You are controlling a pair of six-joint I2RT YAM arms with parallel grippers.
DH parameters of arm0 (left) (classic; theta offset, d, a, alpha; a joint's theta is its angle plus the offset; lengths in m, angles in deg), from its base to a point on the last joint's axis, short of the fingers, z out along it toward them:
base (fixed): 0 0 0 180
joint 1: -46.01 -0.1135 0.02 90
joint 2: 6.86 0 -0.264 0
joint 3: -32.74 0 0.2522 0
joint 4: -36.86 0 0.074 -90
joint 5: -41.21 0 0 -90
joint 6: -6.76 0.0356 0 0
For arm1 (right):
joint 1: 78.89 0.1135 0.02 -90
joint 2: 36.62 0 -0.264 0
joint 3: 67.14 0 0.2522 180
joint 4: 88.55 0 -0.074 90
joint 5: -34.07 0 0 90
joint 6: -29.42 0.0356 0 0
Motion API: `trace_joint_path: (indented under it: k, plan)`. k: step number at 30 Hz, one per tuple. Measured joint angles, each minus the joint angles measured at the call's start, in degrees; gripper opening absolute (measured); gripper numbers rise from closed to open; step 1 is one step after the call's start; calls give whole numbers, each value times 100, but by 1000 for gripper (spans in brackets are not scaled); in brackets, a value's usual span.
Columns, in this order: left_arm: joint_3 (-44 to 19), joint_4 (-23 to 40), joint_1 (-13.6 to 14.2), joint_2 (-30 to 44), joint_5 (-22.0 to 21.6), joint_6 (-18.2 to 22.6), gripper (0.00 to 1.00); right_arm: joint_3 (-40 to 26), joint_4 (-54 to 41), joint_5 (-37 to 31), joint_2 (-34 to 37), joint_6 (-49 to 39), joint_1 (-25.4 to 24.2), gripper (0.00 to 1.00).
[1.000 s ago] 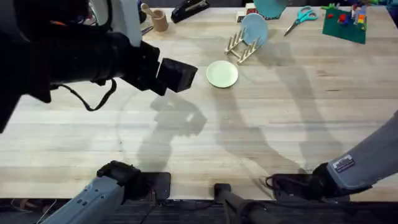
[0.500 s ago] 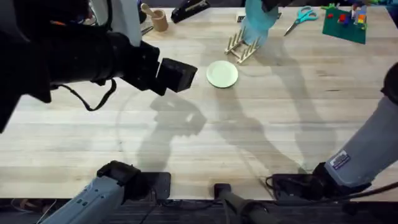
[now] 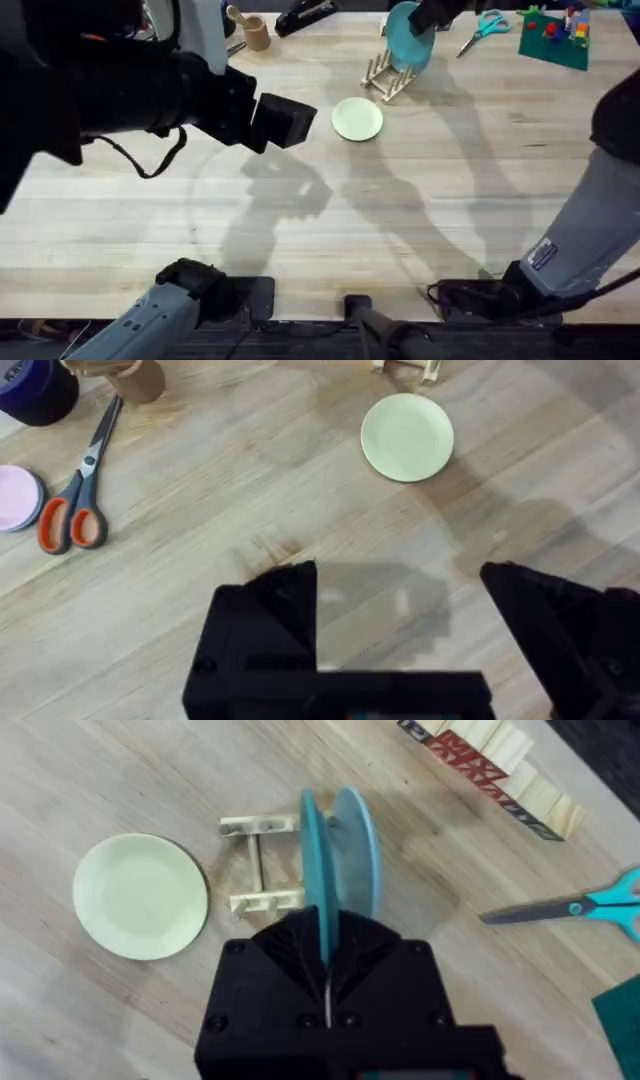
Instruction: Pick up the plates from the table one by one and place each into a slot on the dish rack.
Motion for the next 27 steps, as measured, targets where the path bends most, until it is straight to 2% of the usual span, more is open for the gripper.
trace_joint_path:
  k: [27]
  plan:
    - [0, 0, 0, 0, -20, 0, 994, 0, 20, -4, 88, -149, 20, 28]
